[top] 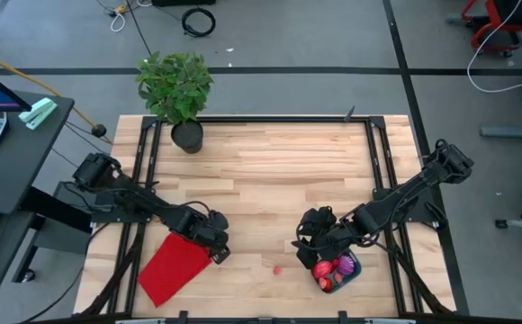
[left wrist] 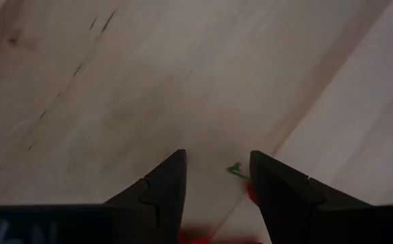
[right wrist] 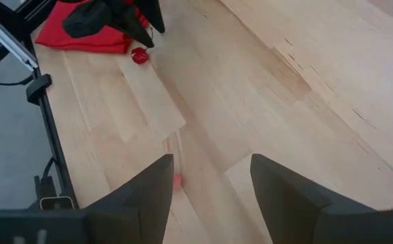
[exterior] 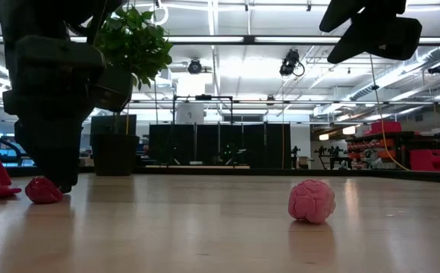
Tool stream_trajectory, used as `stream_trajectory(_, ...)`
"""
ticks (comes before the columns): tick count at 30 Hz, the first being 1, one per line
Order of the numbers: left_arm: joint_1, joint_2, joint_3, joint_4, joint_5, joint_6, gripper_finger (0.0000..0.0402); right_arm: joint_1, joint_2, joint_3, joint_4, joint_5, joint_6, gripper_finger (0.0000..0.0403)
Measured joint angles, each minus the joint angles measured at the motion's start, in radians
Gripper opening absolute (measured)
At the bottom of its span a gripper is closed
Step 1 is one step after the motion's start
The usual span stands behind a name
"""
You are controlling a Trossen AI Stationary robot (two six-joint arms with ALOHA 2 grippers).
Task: Pick and placing Produce into tupperware
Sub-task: Put the cherry into the bin
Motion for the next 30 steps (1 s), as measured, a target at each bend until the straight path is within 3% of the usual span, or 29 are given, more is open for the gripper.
stream_trajectory(5, 0.000, 0.000, 0.000, 0.001, 0.001, -0.003, 0.0133, 0.000, 0.000, 0.000, 0.001, 0.000, 0.001, 0.0206)
stream_trajectory(12, 0.003, 0.000, 0.000, 0.100, 0.030, -0.008, 0.0016, 0.000, 0.000, 0.000, 0.001, 0.000, 0.000, 0.0206)
stream_trajectory(21, 0.042, 0.000, 0.000, 0.538, 0.046, -0.018, 0.0006, 0.000, 0.000, 0.000, -0.026, 0.015, 0.008, 0.0206)
stream_trajectory(25, 0.073, 0.000, 0.027, 0.712, 0.045, 0.003, 0.0005, -0.006, 0.000, 0.000, -0.198, 0.037, 0.121, 0.0202)
stream_trajectory(30, 0.107, 0.000, 0.179, 0.702, 0.044, 0.184, 0.0004, -0.006, 0.000, 0.000, -0.483, -0.052, 0.200, 0.0194)
